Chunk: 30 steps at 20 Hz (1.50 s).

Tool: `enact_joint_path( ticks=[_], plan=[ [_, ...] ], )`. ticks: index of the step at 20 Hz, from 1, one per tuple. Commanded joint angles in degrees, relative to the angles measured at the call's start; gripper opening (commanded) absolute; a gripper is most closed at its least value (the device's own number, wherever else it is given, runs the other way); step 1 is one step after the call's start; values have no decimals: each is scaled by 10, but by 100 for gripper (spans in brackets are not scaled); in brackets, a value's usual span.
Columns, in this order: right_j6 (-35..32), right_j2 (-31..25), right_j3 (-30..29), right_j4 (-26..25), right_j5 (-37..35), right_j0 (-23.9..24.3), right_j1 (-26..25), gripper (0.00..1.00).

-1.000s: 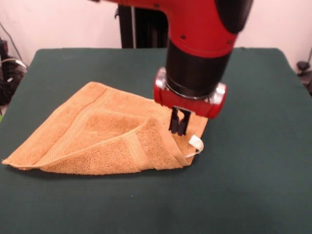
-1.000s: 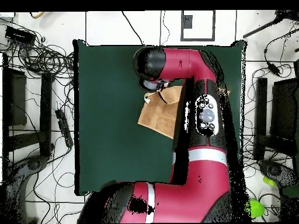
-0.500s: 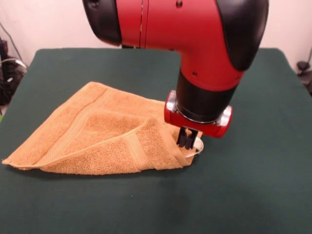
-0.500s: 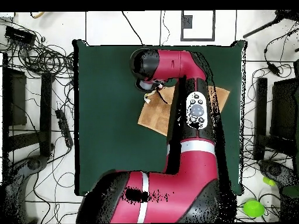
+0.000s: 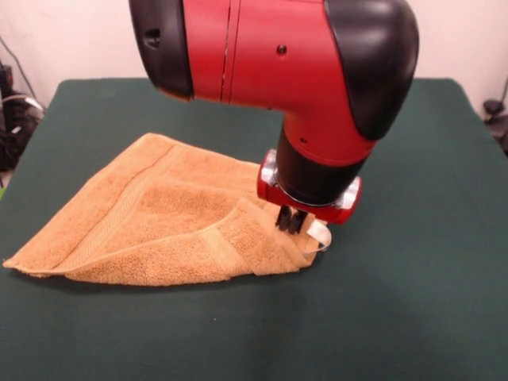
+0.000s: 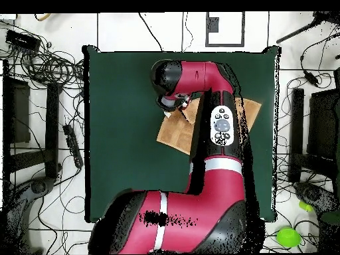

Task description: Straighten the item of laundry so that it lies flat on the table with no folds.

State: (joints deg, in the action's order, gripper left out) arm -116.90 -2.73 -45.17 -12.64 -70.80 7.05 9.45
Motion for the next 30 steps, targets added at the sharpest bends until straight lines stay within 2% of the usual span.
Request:
enact_joint_path(
  ticks=[1, 7, 12, 16, 22, 27, 30],
  plan=[
    [-101, -3, 14, 18, -84, -29, -20, 0],
    [-122, -22, -13, 65, -90, -26, -13, 0],
    [-137, -13, -30, 83, -76, -35, -1, 0],
    [-147, 5, -25, 77, -38, -39, -1, 0],
    [-99, 36, -12, 37, -23, -37, -11, 0],
    [-84, 48, 14, 18, 2, -31, -44, 0],
    [-96, 50, 18, 22, 18, -25, -57, 0]
  ],
)
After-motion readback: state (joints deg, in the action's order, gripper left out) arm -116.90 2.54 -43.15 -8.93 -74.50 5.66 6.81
